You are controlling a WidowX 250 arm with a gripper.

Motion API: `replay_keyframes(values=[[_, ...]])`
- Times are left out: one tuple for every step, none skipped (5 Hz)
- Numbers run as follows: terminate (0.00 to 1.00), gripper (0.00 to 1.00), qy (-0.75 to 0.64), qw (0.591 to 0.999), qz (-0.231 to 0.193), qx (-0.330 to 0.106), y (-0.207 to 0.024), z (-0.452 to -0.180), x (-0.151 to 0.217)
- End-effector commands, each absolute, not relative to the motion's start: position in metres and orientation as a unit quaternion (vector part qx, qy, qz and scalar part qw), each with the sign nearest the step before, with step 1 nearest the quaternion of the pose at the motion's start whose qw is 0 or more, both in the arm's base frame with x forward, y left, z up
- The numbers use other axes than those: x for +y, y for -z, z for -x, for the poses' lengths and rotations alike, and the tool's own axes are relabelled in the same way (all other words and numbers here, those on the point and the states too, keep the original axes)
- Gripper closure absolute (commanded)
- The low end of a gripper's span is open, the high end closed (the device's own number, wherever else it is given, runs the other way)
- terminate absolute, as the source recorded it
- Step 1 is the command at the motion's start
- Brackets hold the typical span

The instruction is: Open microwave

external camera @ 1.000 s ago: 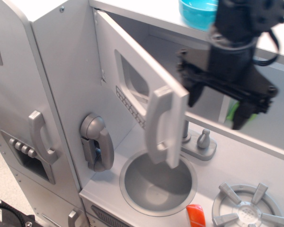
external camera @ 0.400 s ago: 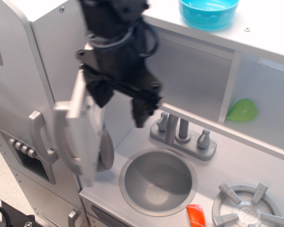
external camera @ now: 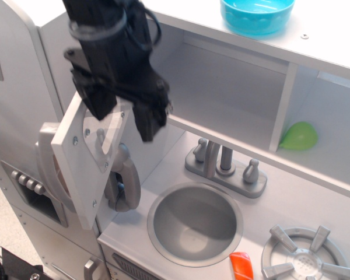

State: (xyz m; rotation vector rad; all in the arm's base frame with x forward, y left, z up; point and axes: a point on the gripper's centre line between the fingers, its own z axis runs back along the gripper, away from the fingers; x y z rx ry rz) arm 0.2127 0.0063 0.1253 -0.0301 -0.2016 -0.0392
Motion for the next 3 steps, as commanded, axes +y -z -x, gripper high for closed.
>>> replay_keyframes(values=[[0.0,0.0,0.002,0.994,0.033,-0.105,-0.1674,-0.2241,-0.0166],[0.0,0.0,0.002,0.994,0.033,-0.105,-0.1674,-0.2241,-0.0166],[1.0,0.0,0.002,0.994,0.033,-0.105,-0.1674,-0.2241,-0.0166]])
